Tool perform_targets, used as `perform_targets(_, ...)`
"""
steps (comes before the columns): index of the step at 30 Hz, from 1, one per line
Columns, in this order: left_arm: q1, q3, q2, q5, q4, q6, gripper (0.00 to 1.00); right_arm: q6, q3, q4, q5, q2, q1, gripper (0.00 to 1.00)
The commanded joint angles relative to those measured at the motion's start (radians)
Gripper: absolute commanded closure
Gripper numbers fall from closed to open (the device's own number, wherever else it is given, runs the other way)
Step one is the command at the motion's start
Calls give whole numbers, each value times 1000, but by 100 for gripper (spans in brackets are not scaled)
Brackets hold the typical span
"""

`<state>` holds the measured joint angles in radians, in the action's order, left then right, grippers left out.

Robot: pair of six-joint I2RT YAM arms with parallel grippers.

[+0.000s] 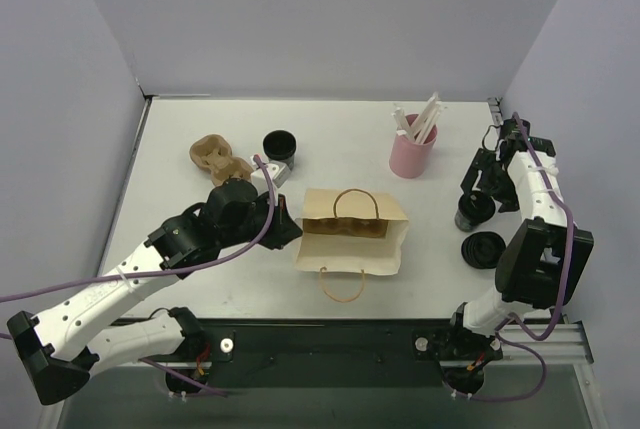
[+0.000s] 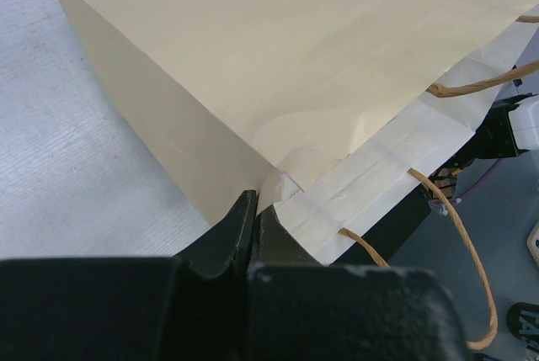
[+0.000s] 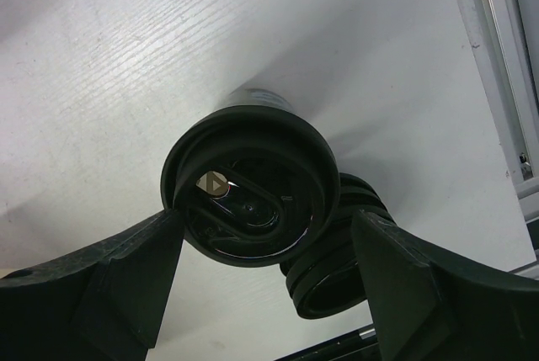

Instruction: Pack the takeout coffee

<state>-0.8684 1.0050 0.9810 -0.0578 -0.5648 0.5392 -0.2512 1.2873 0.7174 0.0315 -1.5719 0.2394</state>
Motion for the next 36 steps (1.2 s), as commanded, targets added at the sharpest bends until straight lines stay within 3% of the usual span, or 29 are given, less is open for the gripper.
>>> perform_targets(1, 8, 1, -21, 7, 26, 5, 100, 20, 46, 47, 31, -39, -8, 17)
perform_targets(13, 17, 12, -10, 4, 26, 5, 100, 17, 67, 42, 10, -82, -31, 18)
perform_targets(24, 20, 10, -10, 6, 29, 8, 100, -7, 50, 45, 84, -11, -23, 20)
perform_targets(30, 19, 10, -11, 1, 28, 7, 100, 27, 73, 22, -22, -23, -15, 22)
perform_targets(36, 26, 7, -13, 0, 25, 5, 100, 30, 119, 25, 8, -85, -55, 24)
